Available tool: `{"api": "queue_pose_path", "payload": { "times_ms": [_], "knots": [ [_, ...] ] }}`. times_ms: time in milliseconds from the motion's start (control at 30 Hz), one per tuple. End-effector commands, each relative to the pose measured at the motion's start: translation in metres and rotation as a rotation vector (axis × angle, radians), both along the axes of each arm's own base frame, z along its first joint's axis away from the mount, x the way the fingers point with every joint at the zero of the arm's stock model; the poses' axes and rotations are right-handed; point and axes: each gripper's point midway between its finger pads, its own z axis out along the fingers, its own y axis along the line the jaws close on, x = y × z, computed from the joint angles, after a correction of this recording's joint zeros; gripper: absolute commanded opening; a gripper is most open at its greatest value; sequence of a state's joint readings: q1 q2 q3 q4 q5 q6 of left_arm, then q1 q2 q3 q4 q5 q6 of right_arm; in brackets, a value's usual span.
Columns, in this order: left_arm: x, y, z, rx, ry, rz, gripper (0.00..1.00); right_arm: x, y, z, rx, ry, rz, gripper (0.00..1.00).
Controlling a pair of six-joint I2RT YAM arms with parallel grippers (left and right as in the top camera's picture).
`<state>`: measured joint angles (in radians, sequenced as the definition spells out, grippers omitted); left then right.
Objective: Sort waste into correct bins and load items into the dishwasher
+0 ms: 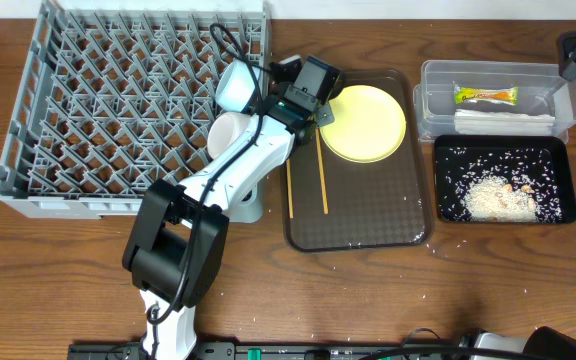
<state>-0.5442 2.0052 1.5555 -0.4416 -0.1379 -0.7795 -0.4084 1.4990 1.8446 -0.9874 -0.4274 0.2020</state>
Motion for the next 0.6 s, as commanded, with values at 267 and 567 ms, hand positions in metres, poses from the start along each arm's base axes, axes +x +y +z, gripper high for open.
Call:
{"api": "queue_pose_path", "payload": {
  "times_ms": [267,567],
  "knots": [
    [-0.041,-0.059,-0.047,-0.075,0.123,0.018,0.37,-0.001,-0.003,0.0,0.013,0.002,-0.011,0.99],
    [-0.046,-0.058,-0.084,-0.112,0.204,0.159,0.38,-0.001,-0.003,0.0,0.014,0.002,-0.011,0.99]
  ]
}}
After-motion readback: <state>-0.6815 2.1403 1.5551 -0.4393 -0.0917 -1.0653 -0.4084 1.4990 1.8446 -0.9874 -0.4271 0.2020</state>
